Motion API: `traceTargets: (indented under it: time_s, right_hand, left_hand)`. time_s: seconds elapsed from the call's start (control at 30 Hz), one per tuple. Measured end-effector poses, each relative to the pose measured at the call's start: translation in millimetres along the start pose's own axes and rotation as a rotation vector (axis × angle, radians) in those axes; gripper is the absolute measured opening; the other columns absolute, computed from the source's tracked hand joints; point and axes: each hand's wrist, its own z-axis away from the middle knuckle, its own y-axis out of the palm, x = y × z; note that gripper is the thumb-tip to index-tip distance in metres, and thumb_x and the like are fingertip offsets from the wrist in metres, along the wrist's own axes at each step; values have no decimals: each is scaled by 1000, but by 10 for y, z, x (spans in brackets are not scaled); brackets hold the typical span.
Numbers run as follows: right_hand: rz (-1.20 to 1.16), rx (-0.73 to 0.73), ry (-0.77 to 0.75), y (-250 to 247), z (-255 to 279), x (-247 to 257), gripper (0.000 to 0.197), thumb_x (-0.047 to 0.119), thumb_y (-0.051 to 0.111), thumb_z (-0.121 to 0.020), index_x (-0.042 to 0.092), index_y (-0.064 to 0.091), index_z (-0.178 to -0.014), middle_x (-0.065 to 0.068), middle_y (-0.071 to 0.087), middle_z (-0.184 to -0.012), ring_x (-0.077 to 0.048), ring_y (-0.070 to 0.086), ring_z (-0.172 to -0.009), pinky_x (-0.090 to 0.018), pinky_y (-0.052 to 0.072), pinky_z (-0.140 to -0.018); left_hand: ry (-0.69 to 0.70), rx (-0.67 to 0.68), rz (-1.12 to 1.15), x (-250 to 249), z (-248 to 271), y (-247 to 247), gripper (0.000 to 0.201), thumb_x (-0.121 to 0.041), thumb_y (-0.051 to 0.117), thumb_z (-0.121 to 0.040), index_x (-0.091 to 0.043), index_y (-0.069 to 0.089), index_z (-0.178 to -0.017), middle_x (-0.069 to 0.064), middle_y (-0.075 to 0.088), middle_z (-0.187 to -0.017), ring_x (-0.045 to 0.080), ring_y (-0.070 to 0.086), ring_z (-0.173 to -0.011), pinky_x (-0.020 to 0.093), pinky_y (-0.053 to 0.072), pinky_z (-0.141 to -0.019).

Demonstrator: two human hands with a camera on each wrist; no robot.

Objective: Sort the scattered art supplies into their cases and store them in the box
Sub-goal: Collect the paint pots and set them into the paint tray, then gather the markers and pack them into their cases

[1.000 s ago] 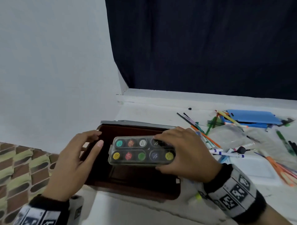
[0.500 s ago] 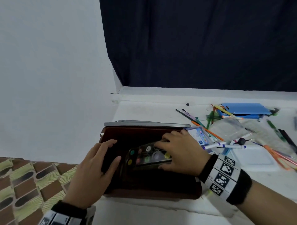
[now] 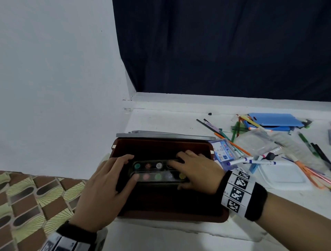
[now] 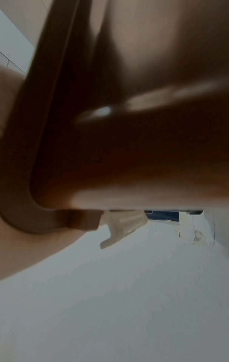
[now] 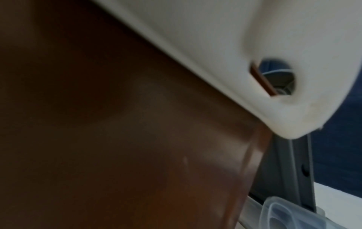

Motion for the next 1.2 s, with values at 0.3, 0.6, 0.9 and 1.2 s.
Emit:
traceTargets:
  time_s: [0.3, 0.6, 0.9, 1.2]
  right_hand:
    - [-140, -106, -22, -17, 1, -23, 46, 43, 55, -93, 27, 45, -134, 2, 50, -125, -23, 58, -108, -39, 52, -81]
    - [-613, -843, 69, -61, 567, -170, 3, 13, 66, -93, 15, 68, -93, 7, 64, -87, -6, 59, -81, -22, 47, -73]
    - [-393, -563, 144, 628, 1355, -949, 8, 28, 59, -89, 24, 63, -94, 10, 61, -91, -15, 58, -84, -27, 46, -73]
    - [-133, -28, 101, 892, 1391, -1399, 75, 63, 51, -88, 30, 28, -151, -5, 25, -160, -26, 25, -145, -43, 34, -114]
  left_hand:
    - [-1, 27, -19, -7, 2, -12, 49, -63, 39, -92, -36, 47, -131, -23, 51, -123, 2, 49, -113, 23, 42, -86]
    - [21, 16, 17, -27, -12, -32, 40, -58, 48, -96, -34, 52, -128, -24, 49, -118, 0, 46, -110, 27, 45, -87]
    - [64, -121, 224, -605, 36, 154, 14, -30, 63, -91, -28, 69, -104, -17, 67, -94, -1, 64, -90, 17, 48, -74]
    - [101, -183, 267, -1596, 202, 737, 20, -40, 57, -92, -29, 68, -104, -16, 63, -89, 4, 63, -86, 24, 48, -78]
